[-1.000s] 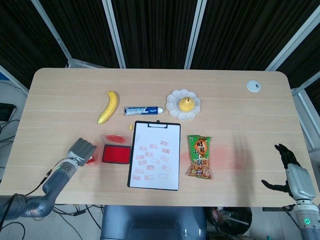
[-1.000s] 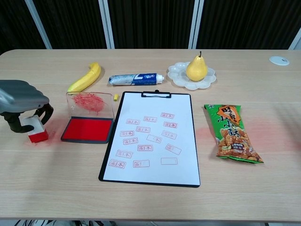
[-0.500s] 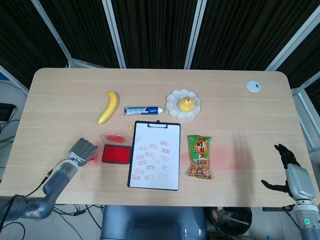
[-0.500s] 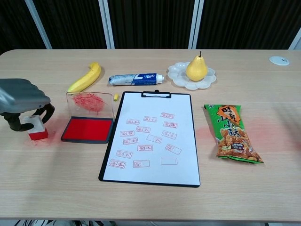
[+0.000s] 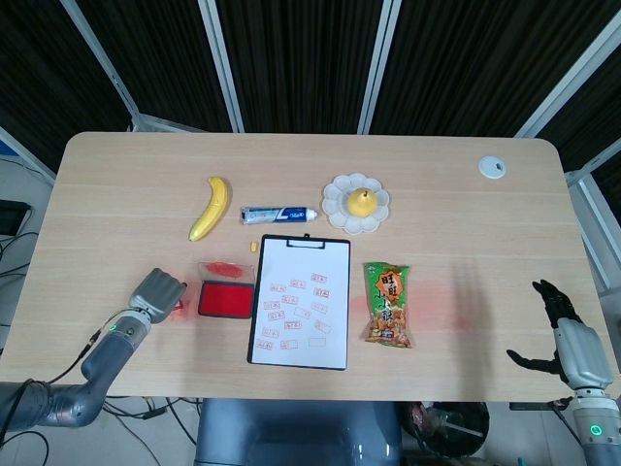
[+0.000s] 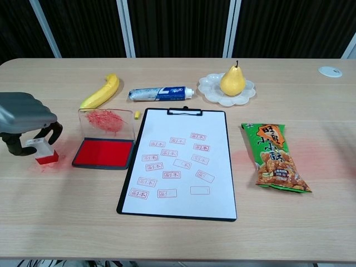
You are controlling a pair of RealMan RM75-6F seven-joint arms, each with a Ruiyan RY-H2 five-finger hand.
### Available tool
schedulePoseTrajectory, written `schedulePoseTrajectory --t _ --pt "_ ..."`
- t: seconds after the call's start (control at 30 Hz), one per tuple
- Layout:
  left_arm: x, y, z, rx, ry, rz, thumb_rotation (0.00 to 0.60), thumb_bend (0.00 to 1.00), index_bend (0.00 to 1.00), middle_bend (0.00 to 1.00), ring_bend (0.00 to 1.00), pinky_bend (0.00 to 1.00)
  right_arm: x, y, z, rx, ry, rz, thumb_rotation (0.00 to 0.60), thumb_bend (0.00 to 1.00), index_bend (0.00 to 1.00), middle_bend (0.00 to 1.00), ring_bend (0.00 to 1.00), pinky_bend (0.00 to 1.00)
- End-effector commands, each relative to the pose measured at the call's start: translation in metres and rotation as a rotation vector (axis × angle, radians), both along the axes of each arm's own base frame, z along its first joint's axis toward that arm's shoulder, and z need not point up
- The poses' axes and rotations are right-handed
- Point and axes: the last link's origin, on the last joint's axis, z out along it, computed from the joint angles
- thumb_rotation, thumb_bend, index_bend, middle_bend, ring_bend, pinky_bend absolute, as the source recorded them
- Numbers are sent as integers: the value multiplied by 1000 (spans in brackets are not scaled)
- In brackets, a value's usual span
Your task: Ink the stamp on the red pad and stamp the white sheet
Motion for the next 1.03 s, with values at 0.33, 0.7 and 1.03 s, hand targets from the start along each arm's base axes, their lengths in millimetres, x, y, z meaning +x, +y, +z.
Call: schedulePoseTrajectory --t 0.33,0.7,1.03 --pt "2 1 14 51 -4 0 600 90 46 121 778 931 0 0 0 -1 2 0 600 35 76 0 0 220" --pt "11 -49 81 308 -345 -81 600 73 0 0 0 0 0 1 0 -1 19 12 600 35 76 0 0 220" --pt "-40 -107 117 515 -506 -180 600 67 0 0 0 0 1 2 0 -16 65 48 600 35 76 0 0 220"
